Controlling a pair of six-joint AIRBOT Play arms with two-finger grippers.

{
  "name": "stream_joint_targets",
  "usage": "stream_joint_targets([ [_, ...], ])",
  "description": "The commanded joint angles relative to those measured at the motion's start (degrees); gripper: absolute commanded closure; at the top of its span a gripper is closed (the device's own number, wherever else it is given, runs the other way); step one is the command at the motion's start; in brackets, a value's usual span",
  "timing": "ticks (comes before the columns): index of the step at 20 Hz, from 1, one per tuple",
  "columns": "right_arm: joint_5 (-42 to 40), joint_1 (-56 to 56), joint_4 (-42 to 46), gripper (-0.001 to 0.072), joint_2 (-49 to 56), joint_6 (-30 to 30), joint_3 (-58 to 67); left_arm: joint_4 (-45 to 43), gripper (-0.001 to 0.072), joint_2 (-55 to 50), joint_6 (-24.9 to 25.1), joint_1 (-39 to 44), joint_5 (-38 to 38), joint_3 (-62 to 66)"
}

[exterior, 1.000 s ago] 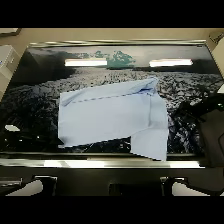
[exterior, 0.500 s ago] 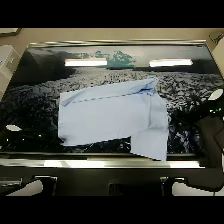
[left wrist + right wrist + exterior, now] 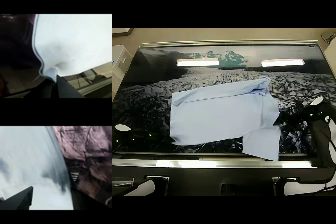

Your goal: Fold the clothes and pants, and hang the long-sleeved shirts on hangers.

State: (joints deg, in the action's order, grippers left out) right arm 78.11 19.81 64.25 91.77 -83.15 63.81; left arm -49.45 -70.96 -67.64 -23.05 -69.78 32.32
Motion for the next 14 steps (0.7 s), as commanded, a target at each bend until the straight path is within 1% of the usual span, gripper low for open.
stream_joint_targets([
  [1,-2.3,-0.6,-1.1,0.0179,1.2,0.2,-0.1,0.5,0.0686,0.7,-0.1,0.0,-0.3,0.1],
  [2,-2.6,-1.4,-1.1,0.018,1.2,0.2,-0.1,1.2,0.0687,0.7,-0.1,0.0,-0.3,0.1],
  [3,-3.0,-2.4,-1.1,0.0197,1.2,0.3,-0.1,2.1,0.0686,0.8,-0.1,0.0,-0.3,0.1],
  [4,-3.1,-3.6,-1.1,0.0386,1.1,0.4,-0.1,2.9,0.0687,0.8,0.0,0.0,-0.5,0.1],
  [5,-1.8,-4.5,-1.1,0.0583,1.0,1.7,0.3,3.0,0.0686,0.8,0.0,0.0,-1.0,0.4],
  [6,0.6,-5.0,-1.1,0.0668,0.7,3.3,1.2,3.0,0.0686,0.8,0.2,0.0,-1.8,1.3],
  [8,4.3,-5.2,-1.2,0.0668,-1.3,4.8,5.1,3.0,0.0687,1.2,0.2,0.0,-3.4,5.8],
  [10,5.4,-5.2,-1.3,0.0669,-5.1,4.8,12.4,3.0,0.0688,2.7,-0.2,0.0,-4.7,13.7],
  [12,3.8,-5.2,-1.2,0.0669,-10.0,4.8,23.0,3.1,0.0688,5.8,-1.0,0.0,-4.4,26.4],
  [14,-2.2,-5.2,-0.5,0.0669,-15.6,4.8,35.3,3.2,0.0687,8.9,-0.9,0.0,-1.2,40.9],
])
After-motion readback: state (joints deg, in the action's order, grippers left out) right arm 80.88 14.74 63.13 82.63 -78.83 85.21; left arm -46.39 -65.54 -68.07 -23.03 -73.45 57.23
